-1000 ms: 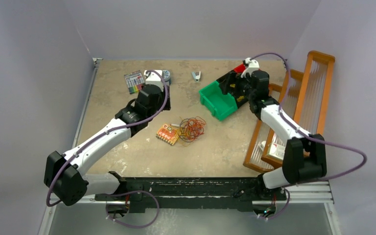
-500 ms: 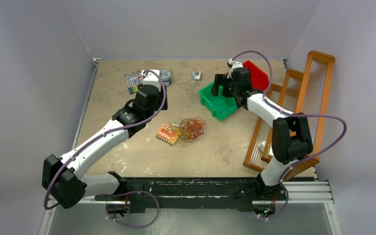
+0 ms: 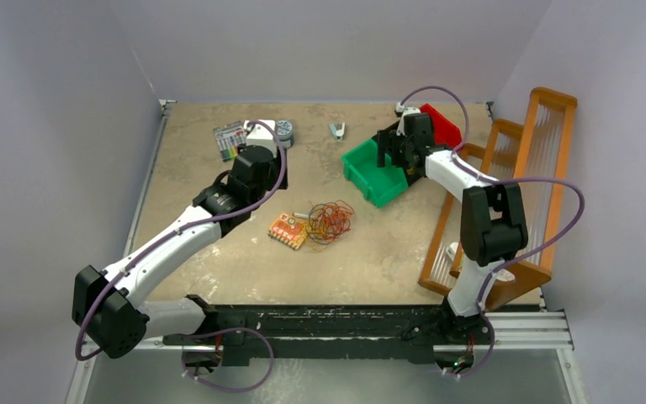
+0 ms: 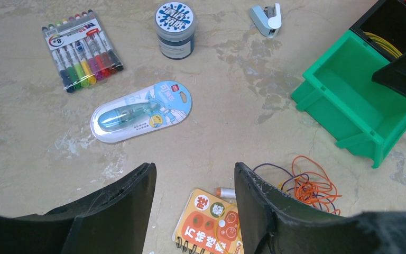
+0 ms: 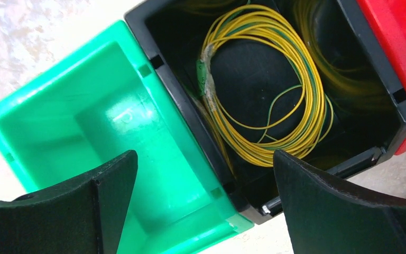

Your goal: Untangle the cables

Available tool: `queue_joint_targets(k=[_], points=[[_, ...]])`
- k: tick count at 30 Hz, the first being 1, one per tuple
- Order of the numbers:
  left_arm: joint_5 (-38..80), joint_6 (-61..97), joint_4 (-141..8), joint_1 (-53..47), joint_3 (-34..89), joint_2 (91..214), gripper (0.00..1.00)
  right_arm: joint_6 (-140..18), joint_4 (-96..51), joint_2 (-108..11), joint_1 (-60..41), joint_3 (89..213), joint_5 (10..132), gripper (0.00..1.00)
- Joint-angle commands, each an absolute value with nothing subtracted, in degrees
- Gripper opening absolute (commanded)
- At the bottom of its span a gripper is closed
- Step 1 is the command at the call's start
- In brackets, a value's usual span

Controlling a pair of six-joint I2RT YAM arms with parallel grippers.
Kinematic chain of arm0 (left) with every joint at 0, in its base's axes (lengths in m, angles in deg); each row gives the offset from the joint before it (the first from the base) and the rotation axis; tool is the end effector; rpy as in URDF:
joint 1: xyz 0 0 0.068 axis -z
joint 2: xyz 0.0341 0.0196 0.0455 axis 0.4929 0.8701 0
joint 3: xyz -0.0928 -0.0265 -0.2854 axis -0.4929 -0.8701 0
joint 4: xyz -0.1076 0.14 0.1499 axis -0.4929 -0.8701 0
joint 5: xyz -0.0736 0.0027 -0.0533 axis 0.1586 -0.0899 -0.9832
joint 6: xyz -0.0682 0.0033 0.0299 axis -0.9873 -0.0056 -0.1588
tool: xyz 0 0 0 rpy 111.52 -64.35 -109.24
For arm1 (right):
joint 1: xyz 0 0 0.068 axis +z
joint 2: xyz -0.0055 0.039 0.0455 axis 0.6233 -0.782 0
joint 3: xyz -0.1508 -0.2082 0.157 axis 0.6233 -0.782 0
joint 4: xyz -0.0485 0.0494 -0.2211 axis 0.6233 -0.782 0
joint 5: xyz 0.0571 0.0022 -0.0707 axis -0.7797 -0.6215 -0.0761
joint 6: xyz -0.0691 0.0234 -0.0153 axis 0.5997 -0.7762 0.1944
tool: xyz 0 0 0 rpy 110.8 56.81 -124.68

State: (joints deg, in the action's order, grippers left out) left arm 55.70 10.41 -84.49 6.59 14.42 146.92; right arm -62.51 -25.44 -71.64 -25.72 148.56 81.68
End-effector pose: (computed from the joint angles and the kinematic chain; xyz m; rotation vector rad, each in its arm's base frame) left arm 0.2245 -0.1297 0.3502 0.0142 1.9854 -0.1550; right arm 0.4080 0.0897 0.2644 -0.0545 2.1695 0.1575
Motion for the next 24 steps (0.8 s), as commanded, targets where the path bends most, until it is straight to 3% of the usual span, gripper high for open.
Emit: queue_joint_targets(k=[1,15,24], points=[[55.59,11.18,-83.41,6.35,15.26,146.77,0.56,-58.8,-30.55,-72.78,-26.69,152.66,75.26,0.99],[54.47,11.09,-83.28,6.28,15.58,147.4,0.56,-65.47,-24.55,-72.65,-24.62,151.75,61.02,0.99],[54.47,11.11,-83.5,6.33,15.57,147.3,0.56,-72.58,-16.76,-78.74,-19.53,157.5,56.36,0.99]])
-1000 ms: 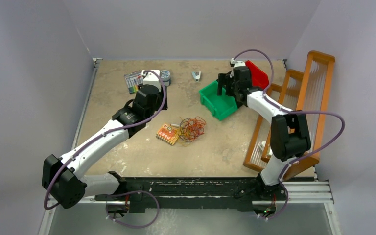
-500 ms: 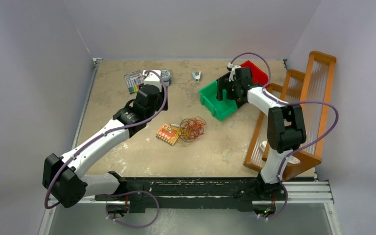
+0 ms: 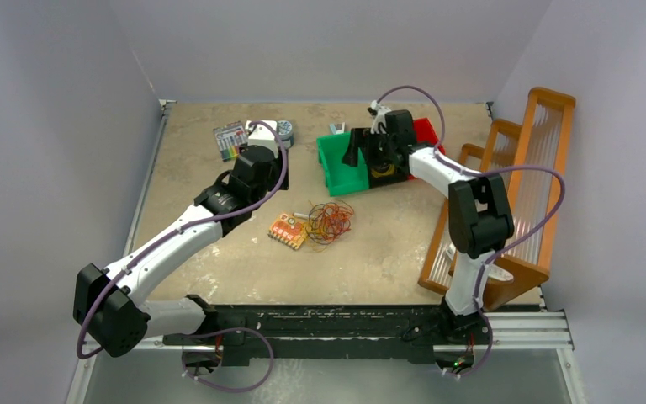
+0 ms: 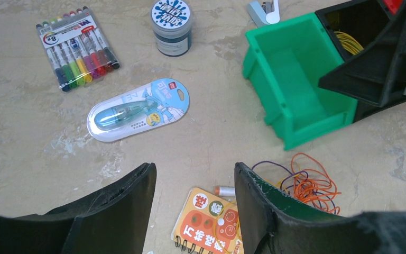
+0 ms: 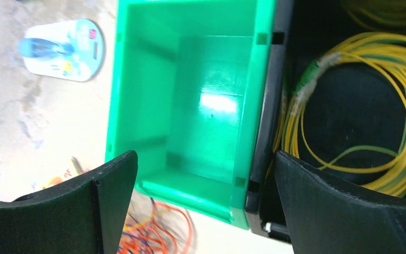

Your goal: Untangle the cables

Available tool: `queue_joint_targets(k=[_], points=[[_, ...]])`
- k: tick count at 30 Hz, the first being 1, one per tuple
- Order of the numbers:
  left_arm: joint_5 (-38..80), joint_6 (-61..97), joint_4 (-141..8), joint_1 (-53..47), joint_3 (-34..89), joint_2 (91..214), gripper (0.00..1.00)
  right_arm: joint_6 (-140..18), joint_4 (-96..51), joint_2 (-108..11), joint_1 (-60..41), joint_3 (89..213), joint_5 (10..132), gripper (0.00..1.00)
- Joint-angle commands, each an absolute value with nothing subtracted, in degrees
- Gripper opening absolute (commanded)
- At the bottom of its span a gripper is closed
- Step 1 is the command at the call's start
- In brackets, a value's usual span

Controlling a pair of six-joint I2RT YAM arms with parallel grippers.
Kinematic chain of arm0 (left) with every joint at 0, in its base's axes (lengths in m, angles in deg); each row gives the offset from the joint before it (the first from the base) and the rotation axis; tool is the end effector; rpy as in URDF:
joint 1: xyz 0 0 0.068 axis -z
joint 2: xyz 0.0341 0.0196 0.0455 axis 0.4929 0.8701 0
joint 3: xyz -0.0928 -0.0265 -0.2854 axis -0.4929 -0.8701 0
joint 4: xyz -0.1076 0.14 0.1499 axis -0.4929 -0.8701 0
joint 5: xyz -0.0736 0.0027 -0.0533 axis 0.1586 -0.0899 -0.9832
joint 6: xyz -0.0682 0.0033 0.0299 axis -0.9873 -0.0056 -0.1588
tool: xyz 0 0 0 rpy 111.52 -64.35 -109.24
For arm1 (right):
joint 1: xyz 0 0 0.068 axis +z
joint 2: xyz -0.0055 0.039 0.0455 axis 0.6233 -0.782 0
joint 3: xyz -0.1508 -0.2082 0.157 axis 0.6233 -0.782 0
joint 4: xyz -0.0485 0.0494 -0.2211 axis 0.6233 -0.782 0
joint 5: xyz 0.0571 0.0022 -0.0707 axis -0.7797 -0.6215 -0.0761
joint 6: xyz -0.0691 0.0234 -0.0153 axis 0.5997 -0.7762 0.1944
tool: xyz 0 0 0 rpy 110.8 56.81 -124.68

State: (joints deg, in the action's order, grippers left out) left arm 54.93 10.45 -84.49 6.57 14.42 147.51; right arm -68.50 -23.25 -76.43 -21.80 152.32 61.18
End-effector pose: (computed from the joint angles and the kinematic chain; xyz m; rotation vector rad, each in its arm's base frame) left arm 0.2263 -0.1318 0.3475 0.0264 1.9976 -0.1614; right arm 0.4152 0.1448 0.2575 -0.2277 2.1743 0.6420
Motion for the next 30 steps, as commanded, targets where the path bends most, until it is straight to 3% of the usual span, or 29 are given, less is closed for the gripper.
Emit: queue_joint_targets(k=[1,8,13,21,30], points=[[54.56,11.09,-83.51,6.33,15.58,147.2,0.56,-72.73,-16.62,-79.83,-19.07,158.76,56.39,0.99],[55.28,10.41,-83.46,6.33,15.23,147.03,0.56,-73.18,-15.19,-85.97,-17.18,165.99,53.98,0.99],[55.19,9.92,-83.65,6.33,15.05,146.67,0.56,-70.96,-12.71,-83.62,-17.05,164.62,54.56,0.99],[47.68,8.06,-82.36,6.33,14.03,146.92,0.56,-66.18,-9.77,-69.69,-17.05,151.11,64.12,0.99],[38.27,4.93,-76.72,6.41,11.65,149.96,0.55,-55.84,-6.78,-54.94,-17.02,134.99,58.99,0.94]])
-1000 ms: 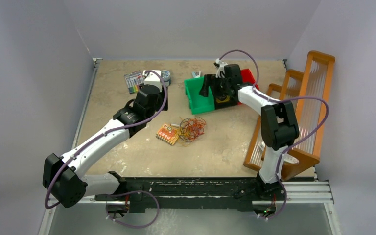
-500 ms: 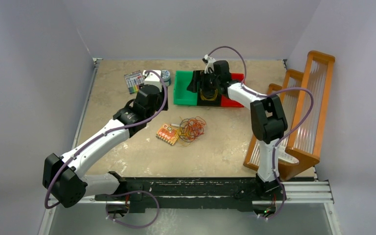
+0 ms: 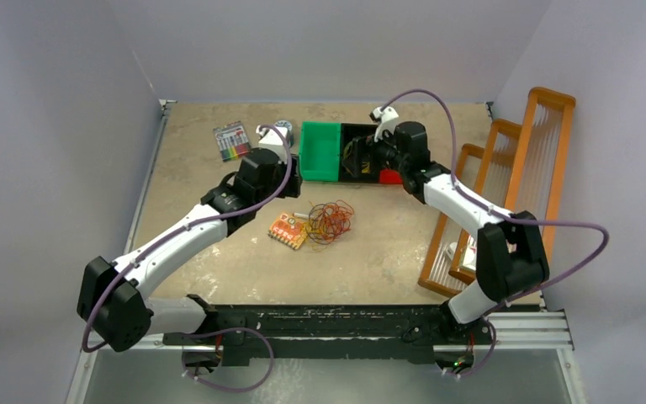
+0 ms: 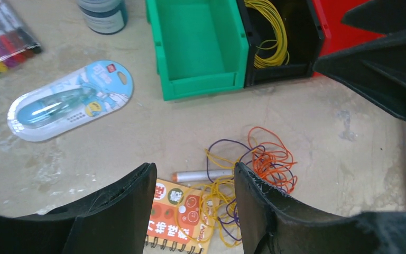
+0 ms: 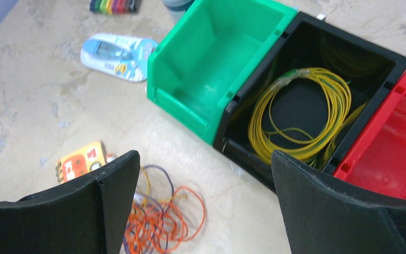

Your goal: Untangle the cables

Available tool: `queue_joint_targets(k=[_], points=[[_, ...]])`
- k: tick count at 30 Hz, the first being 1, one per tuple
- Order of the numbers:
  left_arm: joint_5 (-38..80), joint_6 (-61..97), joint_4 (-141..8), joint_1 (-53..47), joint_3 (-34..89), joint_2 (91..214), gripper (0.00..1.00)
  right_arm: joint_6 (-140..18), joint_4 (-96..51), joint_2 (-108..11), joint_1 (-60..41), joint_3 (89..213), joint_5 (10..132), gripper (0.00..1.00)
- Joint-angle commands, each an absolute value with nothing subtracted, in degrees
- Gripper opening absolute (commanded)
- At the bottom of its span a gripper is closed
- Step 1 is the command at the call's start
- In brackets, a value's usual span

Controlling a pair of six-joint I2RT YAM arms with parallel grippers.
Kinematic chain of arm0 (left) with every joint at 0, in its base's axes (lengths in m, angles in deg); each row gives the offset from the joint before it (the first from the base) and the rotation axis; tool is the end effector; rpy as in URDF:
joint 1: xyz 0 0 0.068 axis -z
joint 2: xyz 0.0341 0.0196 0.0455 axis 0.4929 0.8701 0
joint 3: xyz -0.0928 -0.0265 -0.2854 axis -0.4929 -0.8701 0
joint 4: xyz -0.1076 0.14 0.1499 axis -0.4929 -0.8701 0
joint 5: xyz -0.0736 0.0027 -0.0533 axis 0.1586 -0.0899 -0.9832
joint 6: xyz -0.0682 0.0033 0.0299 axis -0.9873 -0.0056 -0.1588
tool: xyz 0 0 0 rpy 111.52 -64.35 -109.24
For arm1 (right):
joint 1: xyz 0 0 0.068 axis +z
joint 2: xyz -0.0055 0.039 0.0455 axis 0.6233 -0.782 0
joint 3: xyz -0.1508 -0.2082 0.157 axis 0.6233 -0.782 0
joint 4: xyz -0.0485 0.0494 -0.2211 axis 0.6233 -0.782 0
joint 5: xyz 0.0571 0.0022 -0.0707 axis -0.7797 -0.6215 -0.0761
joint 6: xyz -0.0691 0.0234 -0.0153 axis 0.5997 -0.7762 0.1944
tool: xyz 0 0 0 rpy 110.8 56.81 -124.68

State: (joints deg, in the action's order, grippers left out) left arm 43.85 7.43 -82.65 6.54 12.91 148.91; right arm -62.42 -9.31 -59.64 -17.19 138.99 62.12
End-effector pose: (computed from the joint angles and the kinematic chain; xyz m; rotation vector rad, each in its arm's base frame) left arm 0.2277 -0.1467 0.3345 0.1002 2.0632 -0.3698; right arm 0.3430 0.1535 0.3227 -0.4179 1.8308 0.6267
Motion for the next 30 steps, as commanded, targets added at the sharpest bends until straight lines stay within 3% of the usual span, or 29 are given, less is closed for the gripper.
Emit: queue_joint_targets(k=[1,10,23,30], points=[[37.26,4.19,-75.18,6.42,10.97,150.36,0.54,-54.89,-6.83,-53.78,-17.02,133.6,57.53,0.93],[34.42,1.62,-68.57,7.8,9.84,154.73,0.54,-52.49,-3.26,-47.62,-16.74,122.39,44.73,0.87],[35.32,2.83,-69.58,7.76,9.24,153.62,0.53,-47.12,-7.23,-57.66,-12.55,128.39,46.27,0.77],[36.7,4.52,-71.49,7.78,10.05,153.57,0.53,-46.23,-8.25,-61.06,-11.36,129.54,47.53,0.58]])
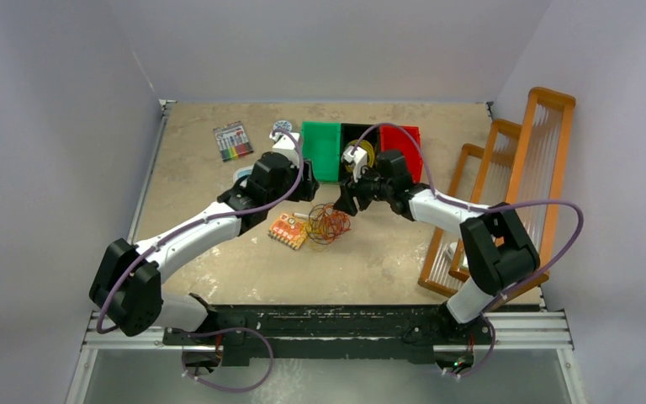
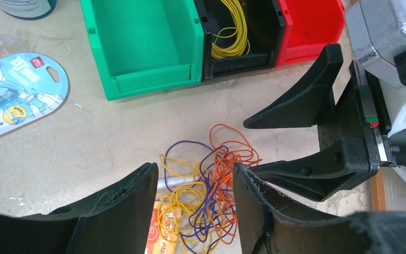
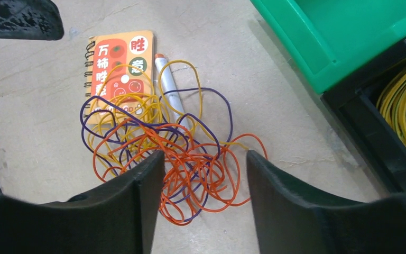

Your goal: Untangle the cables

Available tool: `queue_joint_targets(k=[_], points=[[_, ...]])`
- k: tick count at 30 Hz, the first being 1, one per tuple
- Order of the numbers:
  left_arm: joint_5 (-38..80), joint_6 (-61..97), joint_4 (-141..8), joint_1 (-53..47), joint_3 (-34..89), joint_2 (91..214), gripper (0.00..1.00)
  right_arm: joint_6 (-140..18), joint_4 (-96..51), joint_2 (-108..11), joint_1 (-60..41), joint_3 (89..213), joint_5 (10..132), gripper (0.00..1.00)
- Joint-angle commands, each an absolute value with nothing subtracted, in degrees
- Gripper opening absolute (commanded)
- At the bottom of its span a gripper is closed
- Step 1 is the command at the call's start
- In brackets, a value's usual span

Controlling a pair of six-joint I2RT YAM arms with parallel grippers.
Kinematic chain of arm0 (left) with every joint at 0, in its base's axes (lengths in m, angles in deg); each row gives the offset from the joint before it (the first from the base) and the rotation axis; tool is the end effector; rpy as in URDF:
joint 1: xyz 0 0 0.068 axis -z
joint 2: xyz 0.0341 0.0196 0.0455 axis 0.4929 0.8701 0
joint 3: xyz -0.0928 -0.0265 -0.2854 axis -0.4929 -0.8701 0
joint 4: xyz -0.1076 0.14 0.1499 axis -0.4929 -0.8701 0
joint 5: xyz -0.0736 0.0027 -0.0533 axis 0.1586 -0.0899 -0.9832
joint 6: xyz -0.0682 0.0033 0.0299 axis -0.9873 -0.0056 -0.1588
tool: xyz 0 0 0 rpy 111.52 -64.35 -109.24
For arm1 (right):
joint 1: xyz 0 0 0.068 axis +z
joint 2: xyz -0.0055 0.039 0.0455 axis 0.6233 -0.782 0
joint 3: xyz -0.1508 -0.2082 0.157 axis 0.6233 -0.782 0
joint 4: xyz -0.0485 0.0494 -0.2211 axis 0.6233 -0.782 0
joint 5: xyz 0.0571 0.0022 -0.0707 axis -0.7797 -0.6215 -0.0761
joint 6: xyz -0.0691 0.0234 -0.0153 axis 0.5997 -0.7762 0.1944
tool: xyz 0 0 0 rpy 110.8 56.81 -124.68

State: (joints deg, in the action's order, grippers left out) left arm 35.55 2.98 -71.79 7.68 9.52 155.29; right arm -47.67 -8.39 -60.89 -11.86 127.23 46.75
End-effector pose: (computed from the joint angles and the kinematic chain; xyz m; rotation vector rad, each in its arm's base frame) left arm 0.2447 -0.1775 0.3066 0.1308 2.0866 -0.5784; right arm 0.2968 0.1864 0.2520 -0.9187 1.8505 0.7912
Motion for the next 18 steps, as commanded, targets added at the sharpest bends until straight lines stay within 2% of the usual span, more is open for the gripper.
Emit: queue_joint_targets(k=[1,6,14,18], points=[[36.8,4.54,-71.53,7.78,10.05,153.46,0.53,-46.28,-8.31,-61.26,-11.33,129.72,47.57,0.56],[36.91,4.63,-71.55,7.75,9.89,153.28,0.53,-45.86,-9.44,-62.2,-11.21,130.15,47.56,0.43],[40.31,3.65,-70.44,7.75,8.38,151.45,0.52,-46.93,-9.13,-56.84,-11.09,130.18,44.42,0.02],[45.12,1.71,-65.4,7.73,3.84,146.29,0.53,-47.98,-9.22,-53.28,-11.05,132.4,42.39,0.0]])
